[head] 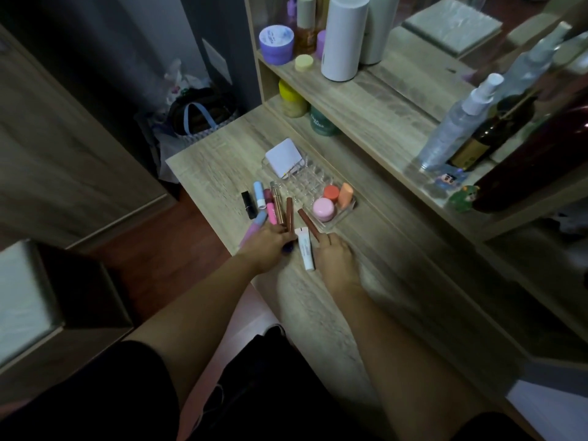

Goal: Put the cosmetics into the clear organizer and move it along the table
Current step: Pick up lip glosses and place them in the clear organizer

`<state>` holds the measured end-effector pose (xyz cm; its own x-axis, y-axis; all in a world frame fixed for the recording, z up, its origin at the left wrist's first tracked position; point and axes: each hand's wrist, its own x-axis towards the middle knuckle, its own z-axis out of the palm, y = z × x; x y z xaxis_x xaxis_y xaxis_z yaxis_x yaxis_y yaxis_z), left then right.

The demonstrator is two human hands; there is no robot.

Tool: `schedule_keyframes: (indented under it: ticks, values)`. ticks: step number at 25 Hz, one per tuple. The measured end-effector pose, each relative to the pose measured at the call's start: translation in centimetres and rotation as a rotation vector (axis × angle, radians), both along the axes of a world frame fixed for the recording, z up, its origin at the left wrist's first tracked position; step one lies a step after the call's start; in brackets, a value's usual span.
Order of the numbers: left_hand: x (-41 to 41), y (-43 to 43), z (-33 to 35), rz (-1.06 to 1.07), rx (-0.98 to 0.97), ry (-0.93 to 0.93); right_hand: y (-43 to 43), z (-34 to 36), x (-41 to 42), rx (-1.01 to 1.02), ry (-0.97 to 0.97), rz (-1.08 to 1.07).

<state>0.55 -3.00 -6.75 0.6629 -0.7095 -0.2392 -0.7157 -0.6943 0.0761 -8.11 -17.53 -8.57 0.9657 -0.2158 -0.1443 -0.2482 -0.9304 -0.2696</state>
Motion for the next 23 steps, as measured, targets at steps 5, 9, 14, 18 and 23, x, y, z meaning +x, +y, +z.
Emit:
schedule_keyframes:
  ticks: [5,9,14,18,23]
  values:
    - [-0.3,0.1,0.2,0.058,-0.206,0.047,-0.5,-0.2,-0.1,0.091,-0.05,-0.085]
    - [-0.4,0.1,1.5,0.198,-0.562,0.156,-0.8,0.0,-0.8,0.174,-0.094,-0.107]
    - [0.5,0.6,2.9,0.549,-0.842,0.313,-0.8,0.5,-1.1,0.295,-0.173,-0.147]
    - [1.2,1.1,3.9,0.623,-0.948,0.357,-0.5,1.0,-0.3,0.432,-0.245,-0.222]
    - [3.9,1.5,6.0,0.647,-1.058,0.425,0.0,3.1,1.9,0.569,-0.32,-0.302]
